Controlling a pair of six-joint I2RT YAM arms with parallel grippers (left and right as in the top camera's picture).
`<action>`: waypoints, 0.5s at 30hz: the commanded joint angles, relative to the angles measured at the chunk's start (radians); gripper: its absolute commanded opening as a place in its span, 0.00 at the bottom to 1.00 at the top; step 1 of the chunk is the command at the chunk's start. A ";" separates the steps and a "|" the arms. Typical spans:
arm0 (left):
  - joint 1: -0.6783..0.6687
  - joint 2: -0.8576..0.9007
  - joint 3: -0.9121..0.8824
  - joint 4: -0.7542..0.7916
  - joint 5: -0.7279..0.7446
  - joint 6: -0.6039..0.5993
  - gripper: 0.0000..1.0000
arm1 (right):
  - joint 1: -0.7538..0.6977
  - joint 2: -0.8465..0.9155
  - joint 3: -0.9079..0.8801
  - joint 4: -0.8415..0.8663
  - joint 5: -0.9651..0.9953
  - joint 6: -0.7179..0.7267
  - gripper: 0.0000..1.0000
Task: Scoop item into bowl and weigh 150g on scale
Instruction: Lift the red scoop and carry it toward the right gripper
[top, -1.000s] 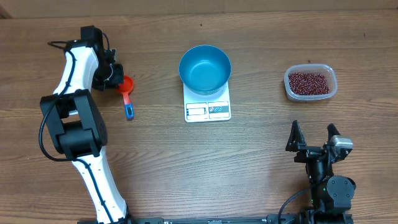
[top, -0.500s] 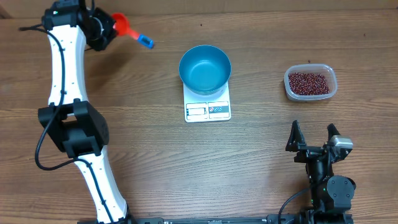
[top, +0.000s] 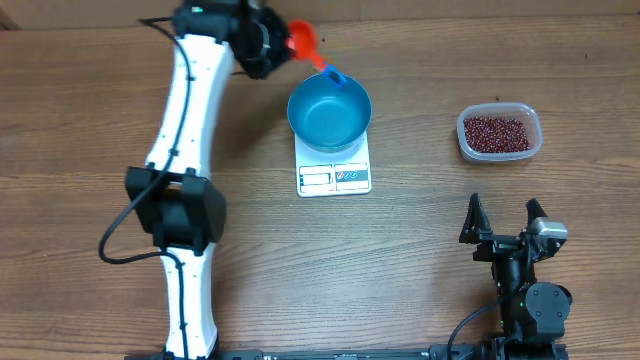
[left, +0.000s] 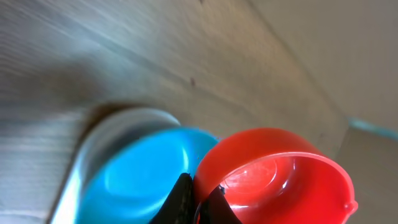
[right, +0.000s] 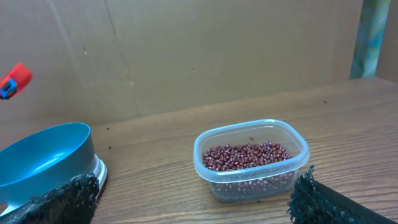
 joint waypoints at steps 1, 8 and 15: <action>-0.050 -0.093 0.032 -0.004 -0.074 0.026 0.04 | 0.004 -0.008 -0.011 0.003 0.002 -0.003 1.00; -0.141 -0.167 0.032 0.000 -0.209 0.029 0.04 | 0.004 -0.008 -0.011 0.004 0.002 -0.003 1.00; -0.170 -0.168 0.032 0.044 -0.199 -0.012 0.04 | 0.004 -0.008 -0.011 0.113 -0.246 0.047 1.00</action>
